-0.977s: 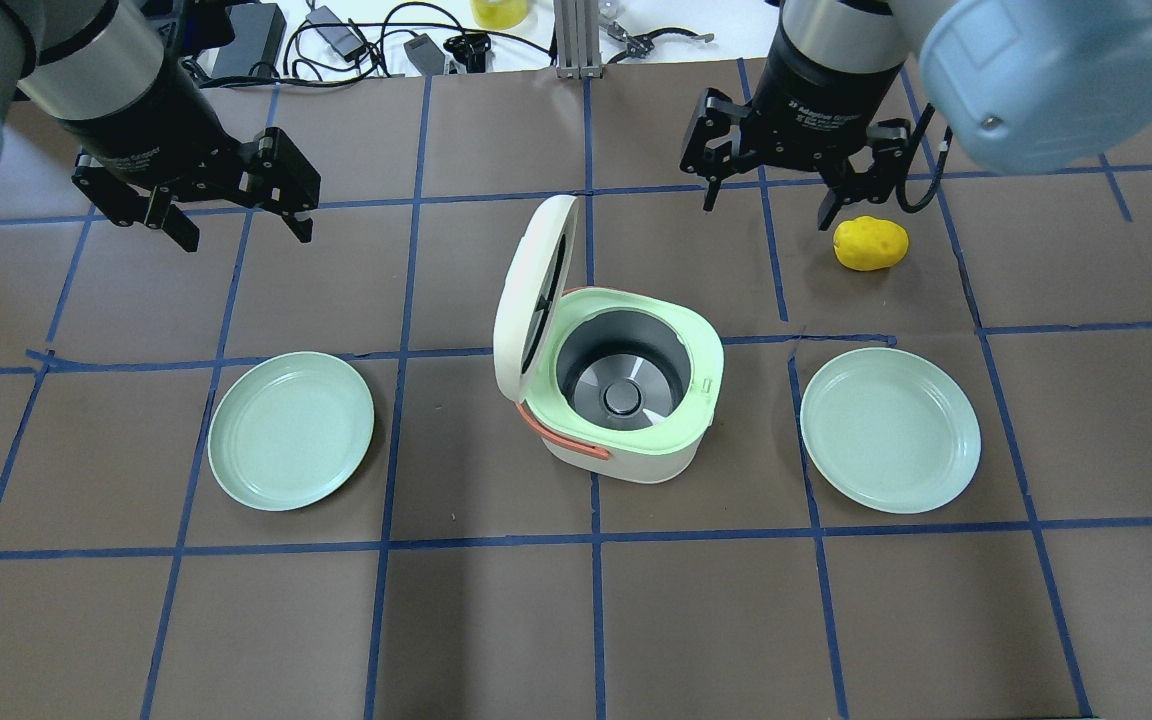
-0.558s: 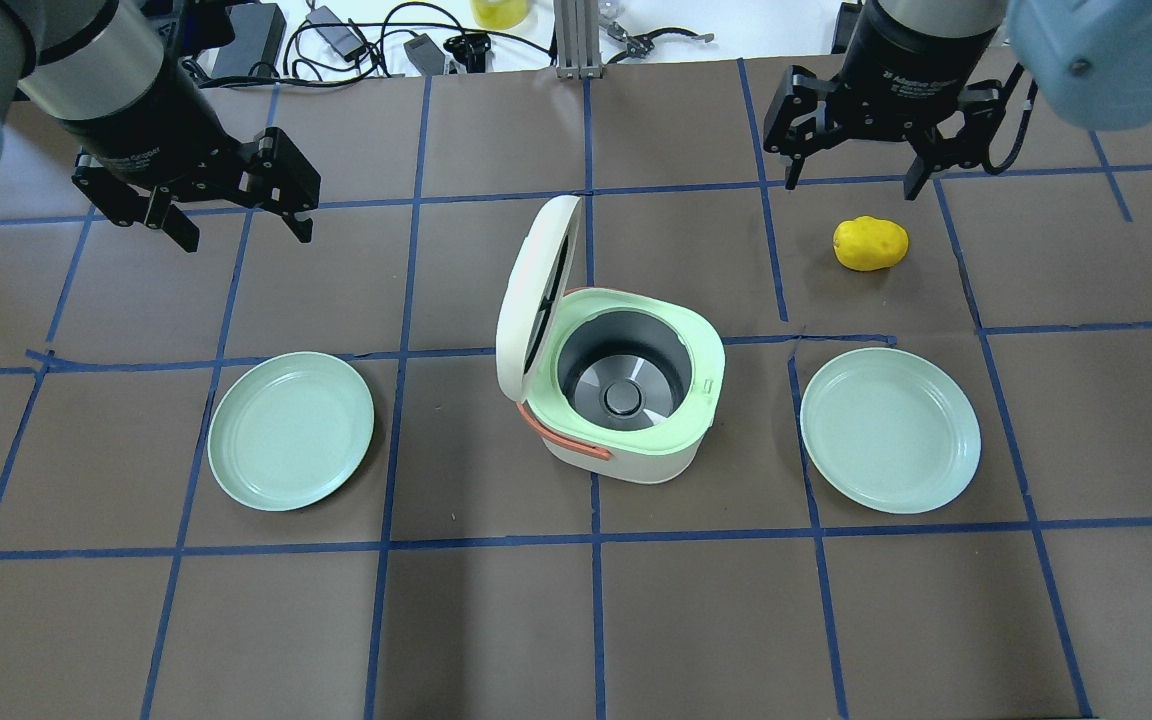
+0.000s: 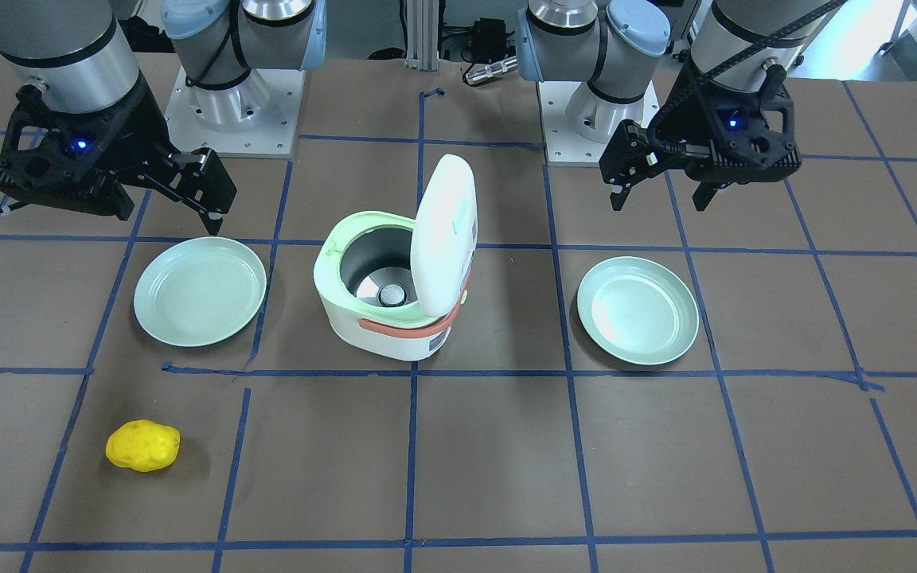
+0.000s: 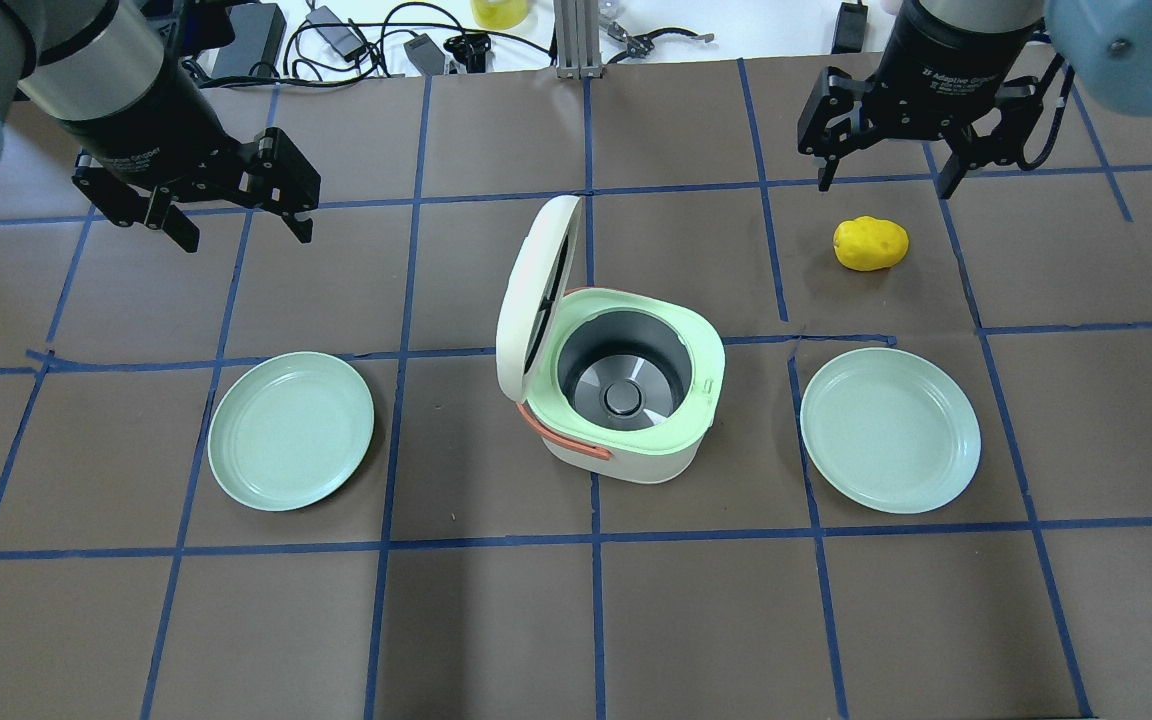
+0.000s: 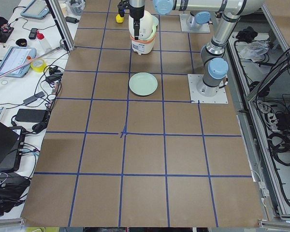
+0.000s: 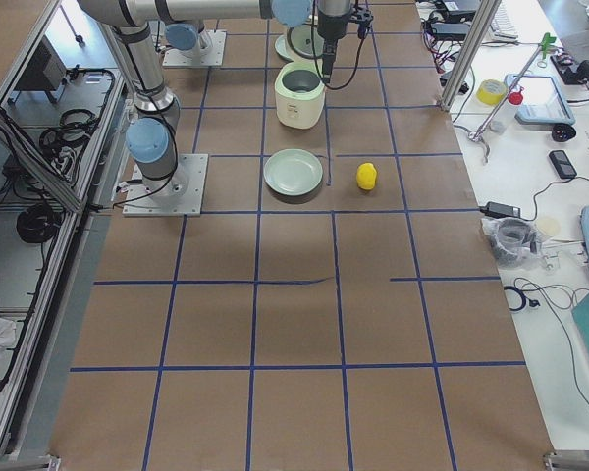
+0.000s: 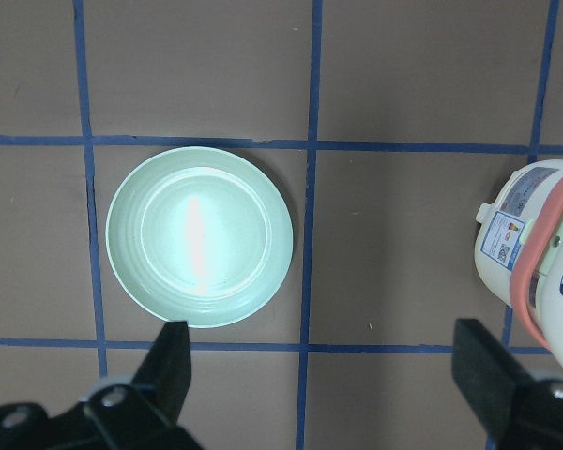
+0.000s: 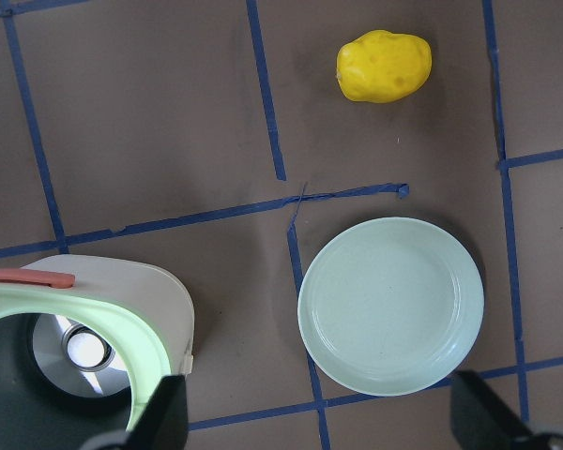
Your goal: Press rice cooker button
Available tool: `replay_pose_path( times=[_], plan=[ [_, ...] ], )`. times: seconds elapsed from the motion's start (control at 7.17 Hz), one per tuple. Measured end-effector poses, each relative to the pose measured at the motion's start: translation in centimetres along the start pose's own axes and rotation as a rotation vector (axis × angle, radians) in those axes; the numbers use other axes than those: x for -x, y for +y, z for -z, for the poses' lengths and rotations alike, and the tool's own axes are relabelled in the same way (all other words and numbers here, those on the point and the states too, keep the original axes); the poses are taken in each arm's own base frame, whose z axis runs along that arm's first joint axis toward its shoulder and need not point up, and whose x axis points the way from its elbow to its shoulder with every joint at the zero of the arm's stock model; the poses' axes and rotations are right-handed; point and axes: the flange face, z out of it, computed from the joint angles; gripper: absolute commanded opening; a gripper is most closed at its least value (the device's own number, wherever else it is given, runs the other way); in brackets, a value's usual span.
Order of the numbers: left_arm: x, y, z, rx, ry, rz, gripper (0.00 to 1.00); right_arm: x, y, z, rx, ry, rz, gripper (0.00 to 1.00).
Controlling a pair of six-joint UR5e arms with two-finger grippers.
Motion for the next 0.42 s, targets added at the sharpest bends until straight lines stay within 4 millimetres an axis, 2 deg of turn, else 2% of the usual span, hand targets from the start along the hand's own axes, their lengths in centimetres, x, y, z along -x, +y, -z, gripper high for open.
replay_pose_path(
  times=[0.42],
  plan=[
    [0.00, 0.00, 0.02, 0.000, 0.000, 0.000, 1.00, -0.11, 1.34, 0.84, 0.029, -0.011, 0.003, 1.00]
  ],
)
